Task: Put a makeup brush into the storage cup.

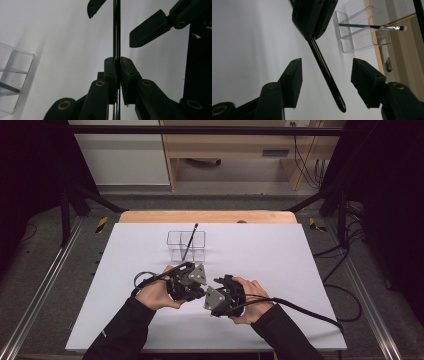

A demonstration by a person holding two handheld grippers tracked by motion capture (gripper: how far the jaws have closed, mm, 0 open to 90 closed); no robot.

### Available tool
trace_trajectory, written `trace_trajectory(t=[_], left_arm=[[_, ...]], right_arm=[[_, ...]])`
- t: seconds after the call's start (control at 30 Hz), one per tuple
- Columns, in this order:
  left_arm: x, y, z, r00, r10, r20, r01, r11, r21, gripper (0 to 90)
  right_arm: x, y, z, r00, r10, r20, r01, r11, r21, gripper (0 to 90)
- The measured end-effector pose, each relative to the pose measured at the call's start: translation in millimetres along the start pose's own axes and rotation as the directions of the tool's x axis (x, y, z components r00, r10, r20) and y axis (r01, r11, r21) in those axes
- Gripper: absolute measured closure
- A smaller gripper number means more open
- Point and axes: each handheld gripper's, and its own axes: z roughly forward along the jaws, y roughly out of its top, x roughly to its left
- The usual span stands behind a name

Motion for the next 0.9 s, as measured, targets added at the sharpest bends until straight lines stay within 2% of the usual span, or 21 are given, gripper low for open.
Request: trace_trajectory(t=[0.23, 0.33, 0.6, 0.9], left_arm=[[0.0, 1.5, 0.0, 0.9999, 0.012, 0.002, -0.012, 0.9999, 0.008, 83.4], [-0.1, 2.1, 0.2, 0.9999, 0.015, 0.003, -0.015, 0.9998, 0.011, 83.4], [-0.4, 3.3, 0.9, 0.9997, 0.022, 0.006, -0.022, 0.9994, 0.025, 83.4], [-1.0, 4.1, 2.3, 0.9997, 0.024, 0.011, -0.024, 0.9993, 0.029, 83.4]], right_arm=[[2.4, 2.3, 1.6, 0.9987, -0.050, -0.004, 0.050, 0.999, 0.007, 50.2], [4.1, 2.6, 2.0, 0.9985, -0.055, -0.002, 0.055, 0.998, 0.011, 52.5], [7.1, 2.2, 4.4, 0.9936, -0.113, -0.001, 0.113, 0.993, 0.027, 59.6], [9.1, 2.6, 4.7, 0.9915, -0.127, -0.030, 0.128, 0.991, 0.026, 68.6]])
